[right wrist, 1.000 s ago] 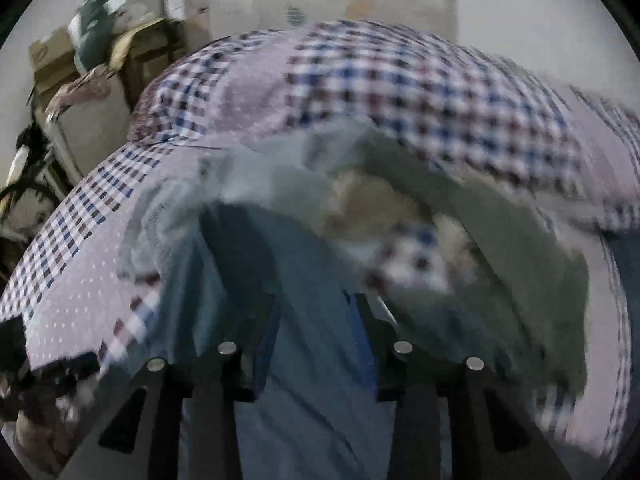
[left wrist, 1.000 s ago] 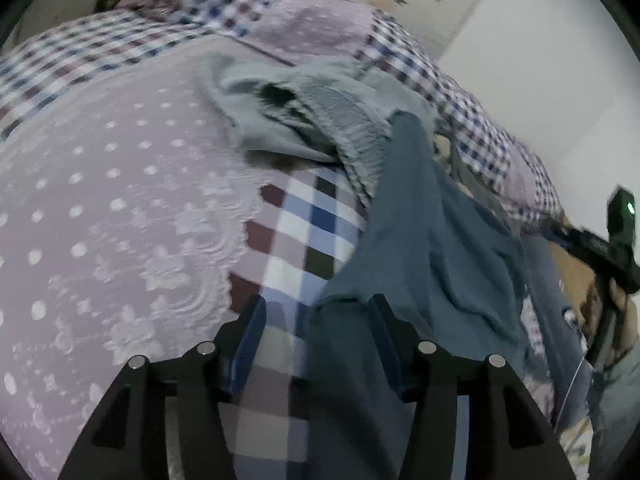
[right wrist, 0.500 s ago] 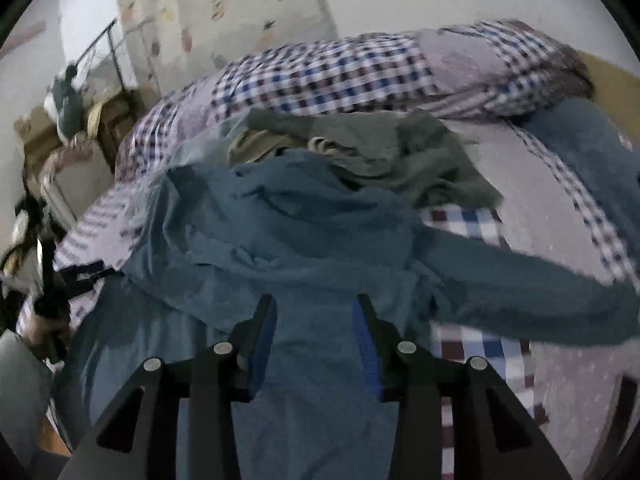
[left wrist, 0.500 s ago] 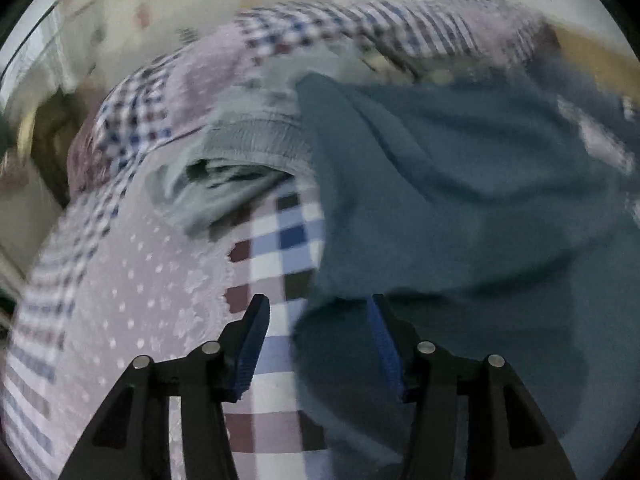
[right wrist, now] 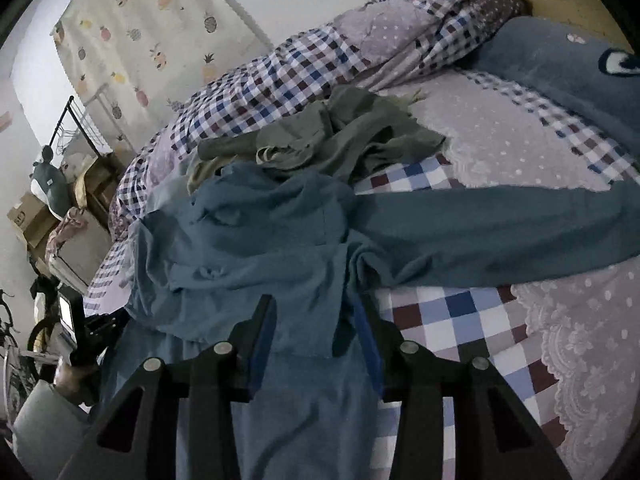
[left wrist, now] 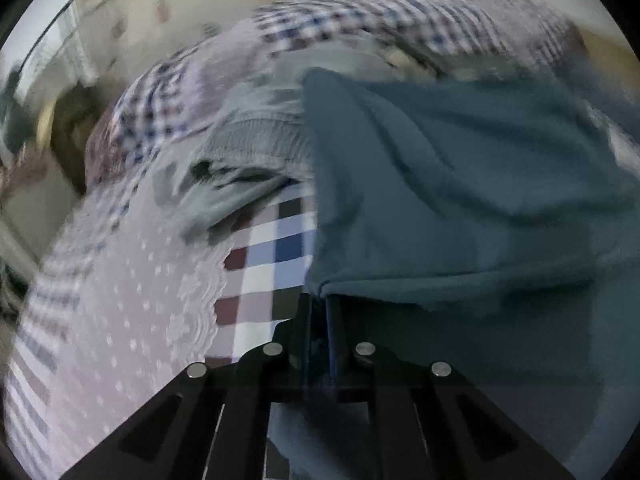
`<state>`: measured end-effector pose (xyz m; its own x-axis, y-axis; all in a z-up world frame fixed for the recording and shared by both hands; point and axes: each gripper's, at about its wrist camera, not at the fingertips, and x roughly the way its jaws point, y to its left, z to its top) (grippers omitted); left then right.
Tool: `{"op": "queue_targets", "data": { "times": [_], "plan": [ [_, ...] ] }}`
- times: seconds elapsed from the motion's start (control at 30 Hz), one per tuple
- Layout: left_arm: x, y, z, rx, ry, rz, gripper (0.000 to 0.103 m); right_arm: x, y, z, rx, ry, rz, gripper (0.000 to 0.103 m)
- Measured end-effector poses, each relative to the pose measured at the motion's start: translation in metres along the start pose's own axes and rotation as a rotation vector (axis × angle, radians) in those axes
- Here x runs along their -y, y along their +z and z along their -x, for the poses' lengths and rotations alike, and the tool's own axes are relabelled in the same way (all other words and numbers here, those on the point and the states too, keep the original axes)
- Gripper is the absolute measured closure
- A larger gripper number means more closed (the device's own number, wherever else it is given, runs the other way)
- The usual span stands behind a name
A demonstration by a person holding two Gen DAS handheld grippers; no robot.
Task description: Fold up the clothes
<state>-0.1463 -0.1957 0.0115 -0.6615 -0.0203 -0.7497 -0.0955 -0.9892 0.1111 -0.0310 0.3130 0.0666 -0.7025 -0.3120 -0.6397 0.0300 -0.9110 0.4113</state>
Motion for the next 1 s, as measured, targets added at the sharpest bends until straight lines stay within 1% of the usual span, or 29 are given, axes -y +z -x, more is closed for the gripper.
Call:
{"op": "queue_targets", "data": {
  "times": [0.07,0.17,0.27,0.4,0.43,0.47,0.5,0.53,0.63,0.73,0.77,0.87,0.93,1.0],
  "plan": [
    [-0.003,-0.003,-0.002,-0.015,-0.018,0.025,0.098,0.003,-0.004,-0.011,-0.042,0.017,-0.017,0.059],
    [-0.001,-0.006,-0.003,-0.016,-0.002,0.024,0.098,0.003,-0.012,-0.032,-0.108,0.03,-0.018,0.059],
    [-0.003,-0.008,0.0,-0.006,0.003,0.046,0.098,0.001,-0.02,-0.055,-0.175,0.036,-0.009,0.059],
    [-0.007,-0.01,0.002,0.003,0.01,0.091,0.098,-0.008,-0.027,-0.078,-0.203,-0.021,0.059,0.059],
    [-0.008,-0.011,0.004,0.006,0.013,0.107,0.098,-0.007,-0.028,-0.082,-0.209,-0.028,0.053,0.06],
    [-0.011,-0.012,0.005,0.01,0.012,0.128,0.098,-0.006,-0.029,-0.084,-0.213,-0.037,0.046,0.067],
    [-0.014,-0.012,0.006,0.015,0.011,0.149,0.098,-0.004,-0.03,-0.085,-0.215,-0.047,0.032,0.081],
    [-0.016,-0.012,0.007,0.018,0.008,0.165,0.098,-0.003,-0.029,-0.081,-0.214,-0.043,0.025,0.099],
    [-0.02,-0.014,0.011,0.025,-0.006,0.199,0.098,-0.004,-0.024,-0.069,-0.2,-0.026,0.013,0.1],
    [-0.028,-0.018,0.008,0.008,-0.023,0.269,0.098,-0.007,-0.021,-0.061,-0.189,-0.005,0.014,0.1],
    [-0.031,-0.019,0.005,-0.002,-0.03,0.292,0.098,-0.007,-0.022,-0.061,-0.199,-0.004,0.019,0.099],
    [-0.038,-0.023,0.002,-0.012,-0.06,0.339,0.098,-0.001,-0.031,-0.08,-0.309,-0.028,0.016,0.096],
    [-0.037,-0.024,0.003,-0.007,-0.059,0.333,0.098,0.006,-0.035,-0.083,-0.329,-0.032,-0.003,0.095],
    [-0.034,-0.024,0.006,0.004,-0.046,0.323,0.095,0.01,-0.031,-0.074,-0.322,-0.023,-0.015,0.087]
  ]
}}
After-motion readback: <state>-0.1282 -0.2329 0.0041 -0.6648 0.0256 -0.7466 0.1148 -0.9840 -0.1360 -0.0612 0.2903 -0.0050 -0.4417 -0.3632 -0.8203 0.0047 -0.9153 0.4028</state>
